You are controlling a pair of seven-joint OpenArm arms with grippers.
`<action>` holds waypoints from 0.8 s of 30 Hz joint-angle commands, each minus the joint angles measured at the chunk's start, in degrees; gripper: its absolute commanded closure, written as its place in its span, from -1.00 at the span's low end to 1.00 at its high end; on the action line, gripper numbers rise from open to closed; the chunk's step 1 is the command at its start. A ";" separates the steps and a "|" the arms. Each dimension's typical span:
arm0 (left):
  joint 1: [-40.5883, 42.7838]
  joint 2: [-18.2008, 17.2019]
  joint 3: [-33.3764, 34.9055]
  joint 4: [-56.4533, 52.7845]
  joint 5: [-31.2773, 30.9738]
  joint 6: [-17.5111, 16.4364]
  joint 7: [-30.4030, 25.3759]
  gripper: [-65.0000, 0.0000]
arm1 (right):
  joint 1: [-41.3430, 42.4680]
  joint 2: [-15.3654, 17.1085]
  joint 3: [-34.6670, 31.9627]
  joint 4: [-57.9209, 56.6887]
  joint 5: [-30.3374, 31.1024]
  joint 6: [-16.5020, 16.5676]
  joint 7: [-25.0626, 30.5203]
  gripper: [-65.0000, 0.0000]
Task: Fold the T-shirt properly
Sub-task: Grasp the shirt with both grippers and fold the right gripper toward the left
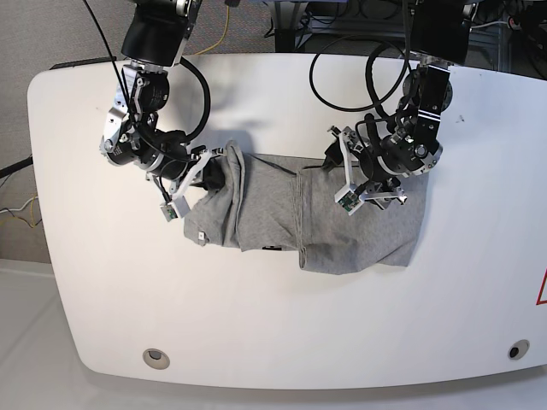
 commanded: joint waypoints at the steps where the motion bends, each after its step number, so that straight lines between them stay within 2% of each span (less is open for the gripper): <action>1: -0.96 -0.11 -0.48 0.47 -0.30 0.19 -0.57 -0.27 | 1.48 -1.20 -0.81 3.10 1.09 0.38 1.51 1.00; 10: -0.93 -0.38 -0.78 0.16 -0.32 0.13 -0.41 -0.27 | 2.01 -3.16 -5.24 4.08 0.32 -0.53 1.96 1.00; 12: -1.33 -0.67 -0.13 0.57 -0.13 -0.16 -0.33 -0.27 | 2.78 -4.26 -9.10 2.87 0.30 -1.65 2.00 1.00; 16: -1.52 -1.25 -0.72 0.80 -0.18 -0.13 -0.33 -0.27 | 3.24 -4.35 -11.31 1.96 0.30 -2.19 2.10 1.00; 24: -1.84 -4.19 -4.82 1.32 -0.43 0.27 -1.20 -0.23 | 4.02 -5.02 -16.42 1.93 -0.15 -2.09 1.50 1.00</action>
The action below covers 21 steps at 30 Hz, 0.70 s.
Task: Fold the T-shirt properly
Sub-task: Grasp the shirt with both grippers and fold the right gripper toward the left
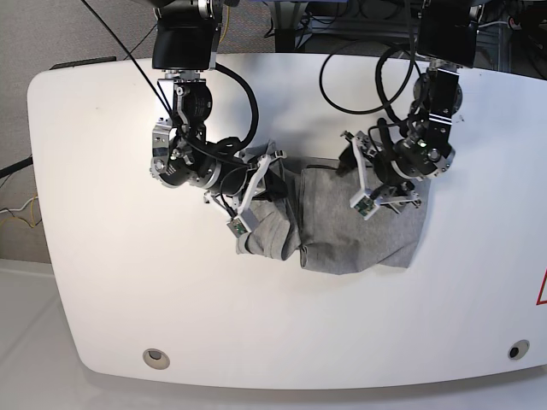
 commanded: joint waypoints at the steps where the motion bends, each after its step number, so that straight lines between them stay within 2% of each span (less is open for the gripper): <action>1: -1.19 -1.24 -2.15 1.75 -0.30 0.42 -1.23 -0.22 | 1.59 -0.59 -0.77 1.22 1.49 0.46 1.06 1.00; 6: -1.10 -1.10 -6.05 2.85 -0.87 0.28 -1.49 -0.09 | 2.23 -1.47 -1.56 1.04 0.75 0.07 1.05 1.00; 8: -0.37 -0.32 -10.43 5.17 -2.65 -0.06 -2.18 0.28 | 3.47 -2.79 -1.60 0.95 0.74 -0.44 1.62 0.99; 14: 0.13 -0.10 -13.14 7.88 -3.49 0.19 -1.98 0.80 | 4.49 -3.73 -0.78 0.88 0.40 -0.83 1.68 0.82; 18: 0.70 -0.38 -13.30 9.90 -3.93 0.32 -1.50 0.88 | 5.34 -3.53 -0.76 2.19 0.33 -2.10 1.97 0.62; 20: 1.39 -0.34 -11.41 11.86 -2.91 0.47 -0.59 0.87 | 5.42 -3.42 -0.64 3.52 0.28 -4.17 1.51 0.51; 21: 1.42 -0.33 -10.93 12.24 -2.74 0.45 -0.36 0.73 | 5.72 -3.25 -0.35 4.06 0.24 -4.95 1.54 0.47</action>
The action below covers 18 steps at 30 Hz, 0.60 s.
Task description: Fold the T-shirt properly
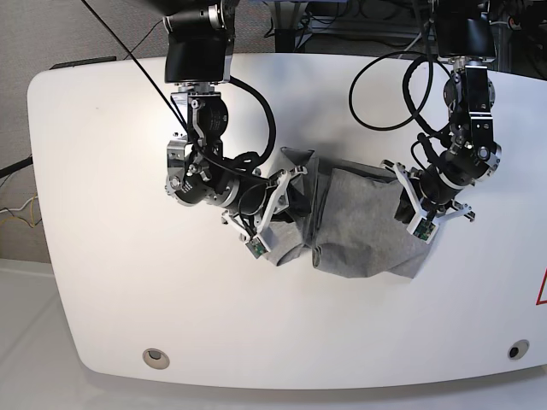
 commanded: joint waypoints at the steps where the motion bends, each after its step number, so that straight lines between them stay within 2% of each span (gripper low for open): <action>1: -0.53 -0.26 1.81 2.98 -0.28 -0.25 -0.49 0.60 | 2.25 0.26 0.67 3.20 1.00 -2.15 1.34 0.43; 3: -0.54 -0.18 2.54 3.54 -0.02 -0.36 0.18 0.26 | 2.87 0.83 1.68 4.00 0.92 -3.56 1.50 0.39; 5: -0.61 -0.04 3.14 3.68 0.23 -0.40 0.68 0.05 | 3.63 1.42 2.97 4.29 0.68 -4.44 1.68 0.36; 7: -0.60 0.07 3.71 3.43 0.36 -0.50 0.85 -0.06 | 4.49 2.12 4.63 4.02 0.42 -4.62 2.03 0.35; 9: -1.90 1.00 4.69 0.91 0.13 -0.32 1.49 -0.20 | 7.28 3.43 9.44 1.25 0.31 -4.04 2.82 0.35; 17: -3.76 2.72 7.46 -7.58 0.40 -0.67 1.05 -0.13 | 10.38 3.69 10.51 -5.19 -0.28 -3.24 3.87 0.43; 18: -4.28 2.84 8.09 -9.40 0.72 -0.47 1.17 -0.13 | 10.16 3.74 9.30 -5.85 -0.66 -2.78 3.85 0.52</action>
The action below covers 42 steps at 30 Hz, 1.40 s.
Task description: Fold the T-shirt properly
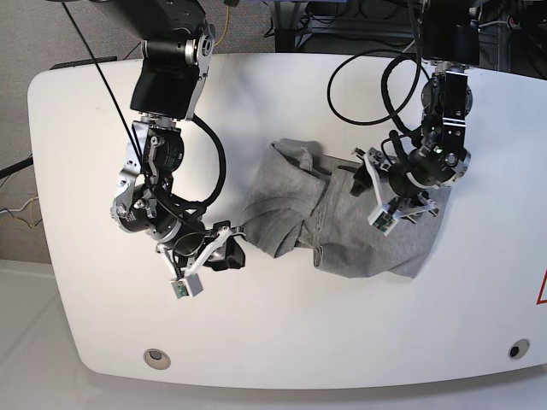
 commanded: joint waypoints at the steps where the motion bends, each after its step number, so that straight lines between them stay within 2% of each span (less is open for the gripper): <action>1: -2.24 0.01 1.23 -3.72 0.10 0.23 -0.84 -0.13 | 1.20 -1.11 -3.11 -1.19 0.71 1.37 0.78 0.61; 7: -1.34 0.27 0.99 -3.27 1.04 0.36 -1.65 -0.10 | 0.08 -1.61 -6.88 -1.19 0.00 1.28 1.31 0.94; 11: -1.49 0.30 1.21 -2.05 2.05 0.32 -2.13 -0.04 | -0.48 -1.84 -8.97 -3.24 -0.19 2.15 2.71 0.99; 13: -1.46 0.21 2.27 -1.32 2.33 0.27 -3.02 0.03 | -0.26 -2.21 -10.10 -5.44 -0.60 3.98 5.04 0.99; 17: -1.19 -0.08 2.37 0.83 3.45 0.33 -2.50 0.50 | -0.27 -2.10 -11.38 -10.14 -2.41 5.62 12.25 0.88; 19: -1.08 -0.14 2.51 1.97 3.76 0.34 -2.26 0.59 | -0.25 -2.01 -11.91 -12.59 -3.66 6.22 15.71 0.84; 21: -0.94 -0.09 2.47 2.93 3.74 0.32 -2.23 0.62 | -0.35 -1.94 -12.43 -14.70 -5.26 6.54 18.84 0.81; 23: 0.10 0.51 2.57 3.44 3.91 0.50 -1.22 0.61 | -0.63 -2.29 -13.66 -18.70 -12.87 6.44 25.54 0.80; 25: 0.39 0.66 2.55 3.95 3.83 0.47 -1.04 0.47 | -0.82 -2.21 -14.36 -19.54 -15.49 6.17 27.20 0.81; 26: 1.60 1.32 3.00 2.37 4.47 -0.02 -0.23 0.56 | -5.72 -1.48 -13.91 -20.76 -14.97 6.13 24.97 0.81; 28: 1.95 1.84 3.00 2.37 4.47 -0.20 0.47 0.56 | -7.04 -1.39 -13.91 -20.40 -14.97 6.13 24.27 0.80; 33: 1.69 2.64 3.00 3.25 4.47 -0.20 3.11 0.56 | -7.83 -1.39 -13.91 -17.68 -15.23 6.13 23.74 0.80; 42: 1.95 3.34 3.00 7.12 4.74 -0.20 3.29 0.56 | -8.63 -1.39 -13.91 -14.69 -15.32 6.04 23.12 0.80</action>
